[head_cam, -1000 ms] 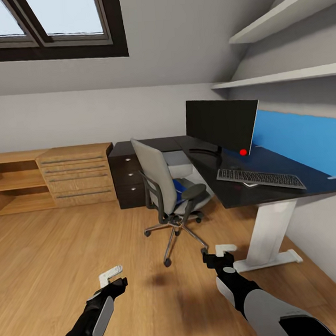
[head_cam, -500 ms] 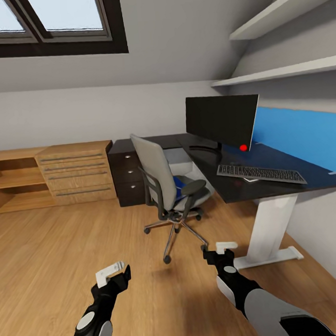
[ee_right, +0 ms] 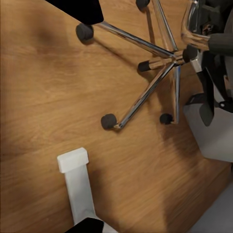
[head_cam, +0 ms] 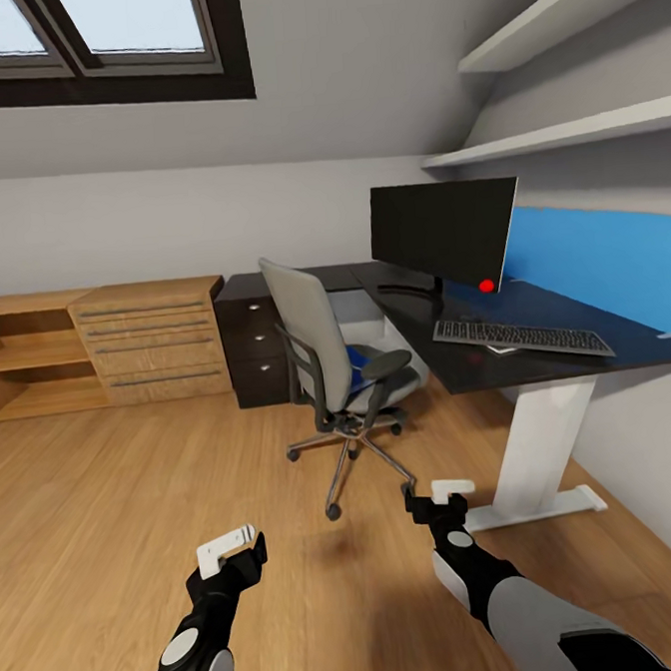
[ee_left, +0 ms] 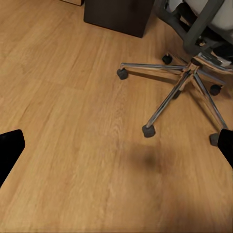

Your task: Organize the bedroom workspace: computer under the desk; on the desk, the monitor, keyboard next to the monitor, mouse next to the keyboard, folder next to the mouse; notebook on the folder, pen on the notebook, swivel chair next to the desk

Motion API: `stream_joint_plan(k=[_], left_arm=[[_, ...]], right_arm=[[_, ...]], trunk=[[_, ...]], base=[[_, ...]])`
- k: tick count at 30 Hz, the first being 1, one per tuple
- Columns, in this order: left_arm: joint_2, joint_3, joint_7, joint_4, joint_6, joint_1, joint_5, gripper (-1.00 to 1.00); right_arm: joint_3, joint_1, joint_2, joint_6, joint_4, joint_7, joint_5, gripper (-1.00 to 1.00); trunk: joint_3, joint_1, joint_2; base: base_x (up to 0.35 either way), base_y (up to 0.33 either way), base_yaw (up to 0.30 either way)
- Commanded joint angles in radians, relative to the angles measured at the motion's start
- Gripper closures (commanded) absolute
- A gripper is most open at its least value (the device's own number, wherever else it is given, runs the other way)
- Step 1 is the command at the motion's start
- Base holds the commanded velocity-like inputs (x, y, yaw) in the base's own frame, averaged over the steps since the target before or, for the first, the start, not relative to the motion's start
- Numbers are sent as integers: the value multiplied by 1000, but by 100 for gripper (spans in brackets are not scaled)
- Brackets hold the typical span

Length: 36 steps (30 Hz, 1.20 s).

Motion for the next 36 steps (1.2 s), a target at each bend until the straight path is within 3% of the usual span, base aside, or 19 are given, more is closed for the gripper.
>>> stream_joint_plan(k=[1, 5, 11, 12, 17, 20, 22, 26, 27, 36], left_arm=[[0, -1, 7, -1, 3, -1, 8, -100], [1, -1, 8, -1, 3, -1, 8, -100], [1, -1, 8, -1, 3, -1, 8, -100], [1, -1, 8, -1, 3, -1, 8, -100], [1, -1, 8, -1, 4, -1, 8, -100], [1, -1, 8, -1, 4, -1, 8, -100], [0, -2, 8, -1, 4, -1, 8, -100], [-1, -21, 8, -1, 4, -1, 9, -100], [0, -37, 8, 0, 4, -1, 8, -100], [5, -41, 8, 23, 6, -1, 8, -100]], right_arm=[[-1, -1, 0, -1, 1, -4, 4, -100], [-2, -1, 0, 50, -44, -4, 1, -100], [-3, 31, 0, 303, -337, -4, -2, -100], [-3, 47, 0, 372, -412, -3, -3, -100], [-4, 77, 2, 527, -555, 8, -5, -100], [-2, 83, 2, 497, -523, 16, -25, -100], [2, 82, 1, 389, -444, 18, -33, -100], [2, 82, 1, 359, -428, 16, -36, -100], [1, 83, 0, 358, -489, 14, -37, -100], [0, 86, 0, 351, -519, 14, -38, -100]], trunk=[[-4, 4, -8], [-17, 19, -36], [-36, 42, -78], [-39, 46, -85], [-54, 65, -120], [-64, 77, -141], [-70, 84, -155], [-79, 96, -176], [-79, 96, -176], [-79, 96, -176]], base=[[0, 0, 0], [0, 0, 0], [0, 0, 0], [0, 0, 0], [0, 0, 0], [0, 0, 0], [0, 0, 0], [0, 0, 0], [0, 0, 0], [159, 0, 0]])
